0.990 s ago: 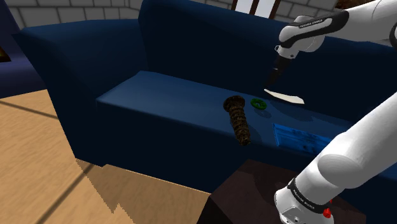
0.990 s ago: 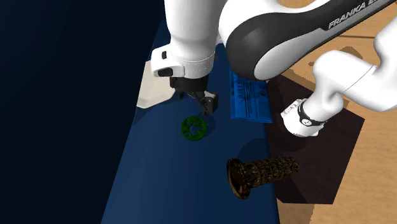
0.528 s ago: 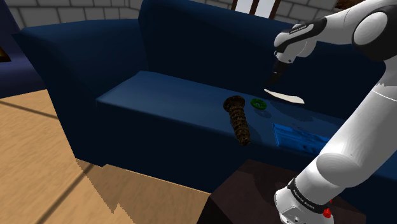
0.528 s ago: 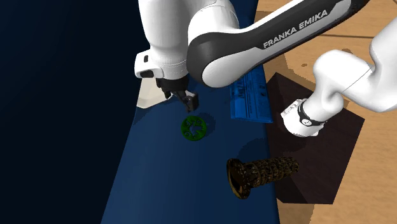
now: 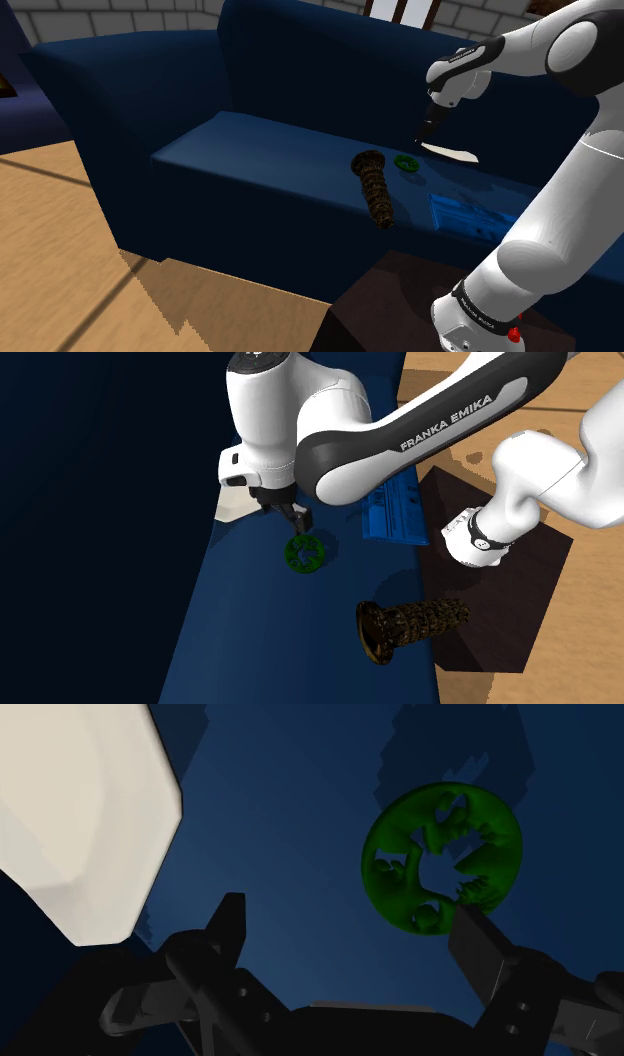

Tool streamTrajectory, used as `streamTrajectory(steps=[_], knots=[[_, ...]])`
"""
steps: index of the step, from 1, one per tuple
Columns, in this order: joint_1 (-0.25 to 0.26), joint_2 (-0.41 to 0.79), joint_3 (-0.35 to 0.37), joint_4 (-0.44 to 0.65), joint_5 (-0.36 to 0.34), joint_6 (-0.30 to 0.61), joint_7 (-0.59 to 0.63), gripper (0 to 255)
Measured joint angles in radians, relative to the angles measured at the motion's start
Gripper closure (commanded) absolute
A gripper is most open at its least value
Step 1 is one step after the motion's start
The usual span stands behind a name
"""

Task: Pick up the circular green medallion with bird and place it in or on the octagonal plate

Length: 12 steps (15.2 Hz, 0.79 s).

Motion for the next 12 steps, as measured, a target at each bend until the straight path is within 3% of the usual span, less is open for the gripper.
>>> streamTrajectory(steps=[3, 4, 12], knots=[[0.0, 0.001, 0.0, 0.0, 0.001, 0.001, -0.001, 0], [0.0, 0.001, 0.0, 0.0, 0.001, 0.001, -0.001, 255], [0.0, 0.001, 0.0, 0.0, 0.001, 0.001, -0.001, 255]])
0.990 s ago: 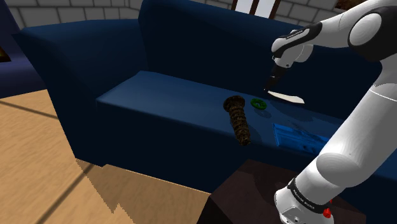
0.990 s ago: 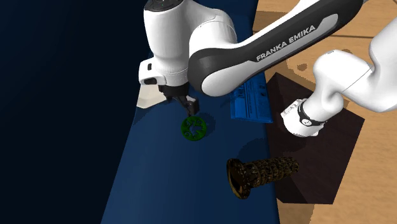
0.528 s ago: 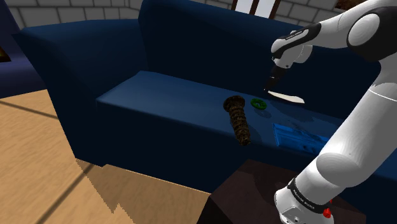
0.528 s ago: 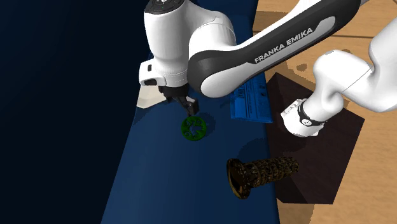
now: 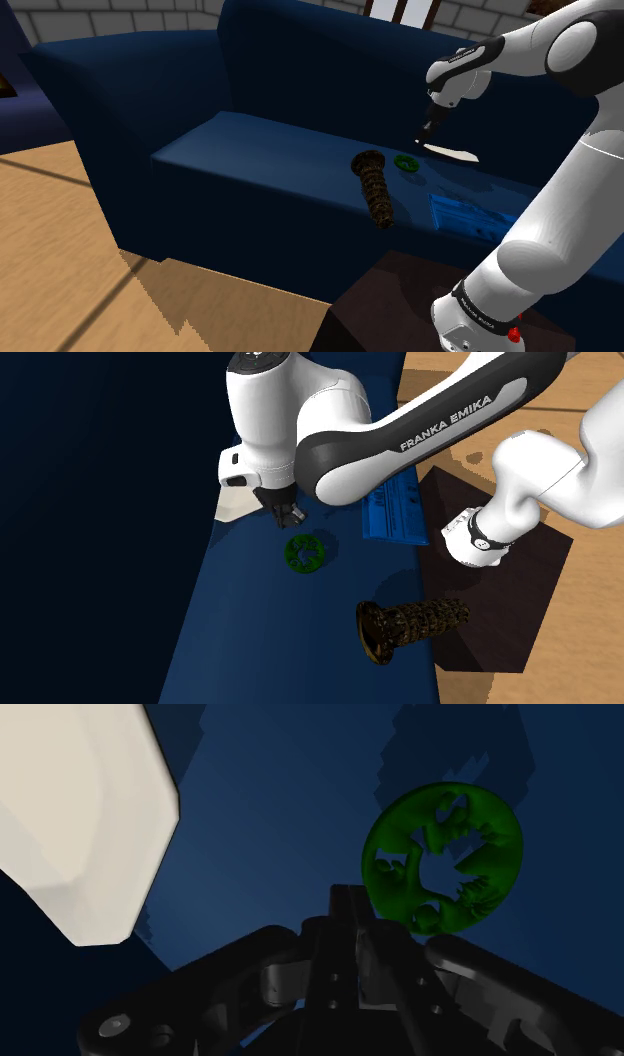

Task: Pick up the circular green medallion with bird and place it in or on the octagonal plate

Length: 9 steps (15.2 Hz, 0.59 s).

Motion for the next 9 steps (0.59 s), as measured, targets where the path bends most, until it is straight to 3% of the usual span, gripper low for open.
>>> streamTrajectory(steps=[1, 2, 4, 7, 9], knots=[[0.0, 0.0, 0.0, 0.0, 0.0, 0.0, 0.0, 255], [0.0, 0.0, 0.0, 0.0, 0.0, 0.0, 0.0, 0], [0.005, -0.012, -0.002, -0.023, -0.004, 0.012, 0.033, 0], [0.028, -0.068, -0.003, -0.131, -0.025, 0.07, 0.242, 0], [0.035, -0.065, 0.002, -0.161, -0.017, 0.1, 0.303, 0]])
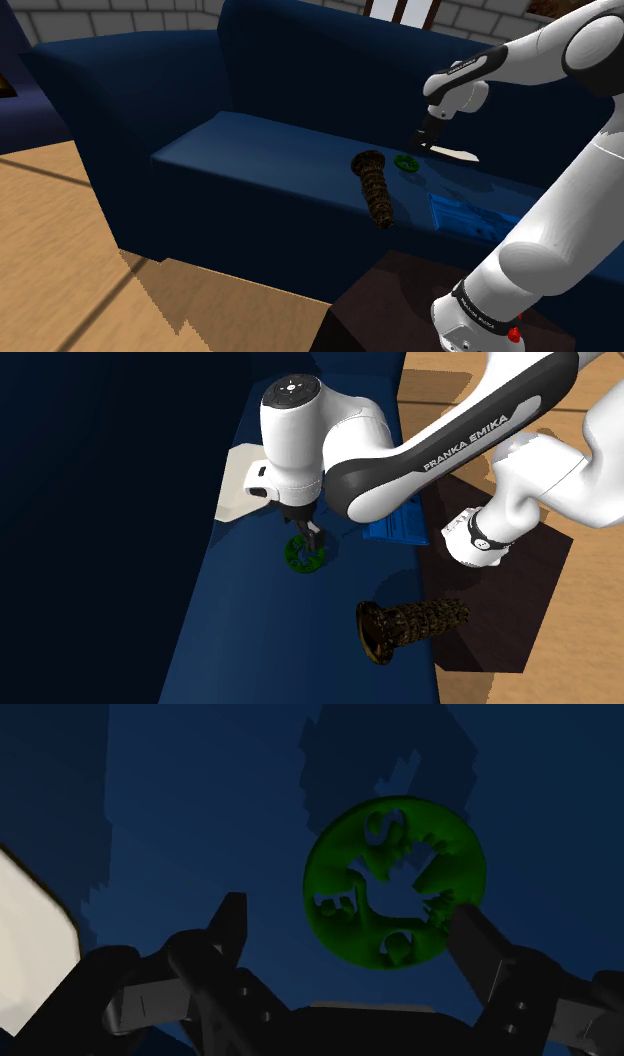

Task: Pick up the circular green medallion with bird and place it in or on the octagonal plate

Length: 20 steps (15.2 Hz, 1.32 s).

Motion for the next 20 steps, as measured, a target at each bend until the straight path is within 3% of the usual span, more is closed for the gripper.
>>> streamTrajectory(steps=[6, 12, 13, 20], knots=[[-0.002, 0.048, 0.005, -0.036, 0.044, 0.073, -0.008, 0], [-0.002, 0.059, 0.007, -0.037, 0.053, 0.083, -0.013, 0], [-0.002, 0.059, 0.007, -0.037, 0.053, 0.083, -0.013, 255], [-0.002, 0.058, 0.007, -0.037, 0.053, 0.083, -0.013, 255]])
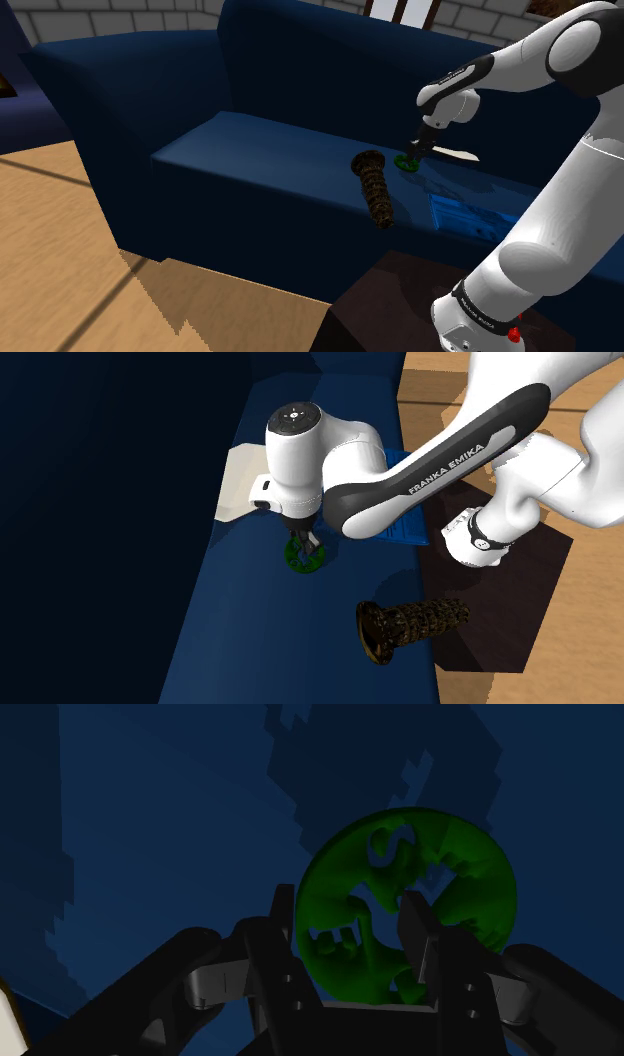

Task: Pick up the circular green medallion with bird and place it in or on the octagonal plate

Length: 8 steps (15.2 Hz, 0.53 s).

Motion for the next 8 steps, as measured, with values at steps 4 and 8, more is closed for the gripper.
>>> streamTrajectory(steps=[4, 8], knots=[[0.001, -0.005, -0.001, 0.002, -0.005, -0.006, 0.004, 255], [0.004, -0.037, -0.005, 0.022, -0.033, -0.051, 0.024, 255]])
